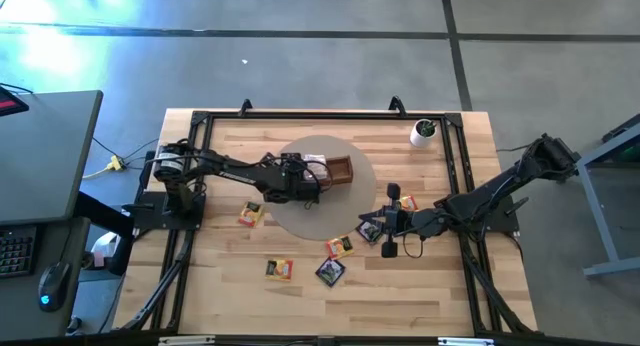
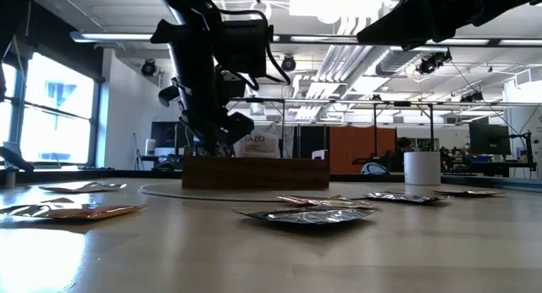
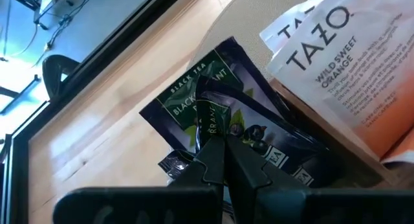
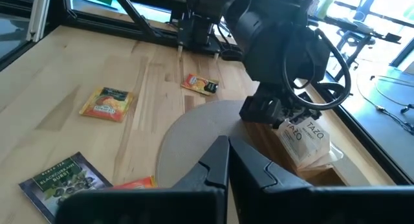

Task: Pick & Place Tea
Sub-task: Put the purple tea bag into the left section of the wooden organizer

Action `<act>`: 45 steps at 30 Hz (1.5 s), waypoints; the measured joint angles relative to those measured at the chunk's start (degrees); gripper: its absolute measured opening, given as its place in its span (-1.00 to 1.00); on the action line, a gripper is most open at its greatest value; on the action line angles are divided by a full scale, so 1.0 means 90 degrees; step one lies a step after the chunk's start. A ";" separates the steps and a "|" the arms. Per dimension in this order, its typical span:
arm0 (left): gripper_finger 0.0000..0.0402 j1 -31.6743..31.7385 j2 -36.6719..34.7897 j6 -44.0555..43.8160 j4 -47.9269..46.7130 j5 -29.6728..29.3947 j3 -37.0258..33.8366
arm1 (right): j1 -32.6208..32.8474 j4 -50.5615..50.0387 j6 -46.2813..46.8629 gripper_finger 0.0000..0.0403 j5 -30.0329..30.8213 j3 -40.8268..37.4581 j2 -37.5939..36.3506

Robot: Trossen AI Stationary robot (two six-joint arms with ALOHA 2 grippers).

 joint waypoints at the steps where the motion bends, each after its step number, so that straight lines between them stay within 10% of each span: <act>1: -1.00 0.0000 0.0000 -0.0002 -0.0003 0.0011 0.0000 | 0.0000 0.0000 0.0000 -0.99 0.0000 -0.0002 0.0000; 9: -0.90 0.0003 0.0000 0.0126 0.0017 0.0326 0.0000 | 0.0000 0.0000 0.0002 -0.96 0.0000 0.0000 0.0000; 25: 0.00 0.0001 -0.0005 0.0578 -0.0450 0.0895 0.0642 | 0.0000 0.0000 0.0038 -0.98 -0.0021 0.0000 0.0000; 34: -0.06 -0.0091 -0.0012 0.0424 -0.2497 0.2009 0.2140 | 0.0000 -0.0299 0.0052 -0.87 -0.0077 0.0000 0.0000; 45: -0.12 -0.1702 -0.0825 -0.1622 -0.4158 0.0730 0.2411 | -0.0042 -0.1738 0.1317 -0.39 -0.0358 0.0000 0.0076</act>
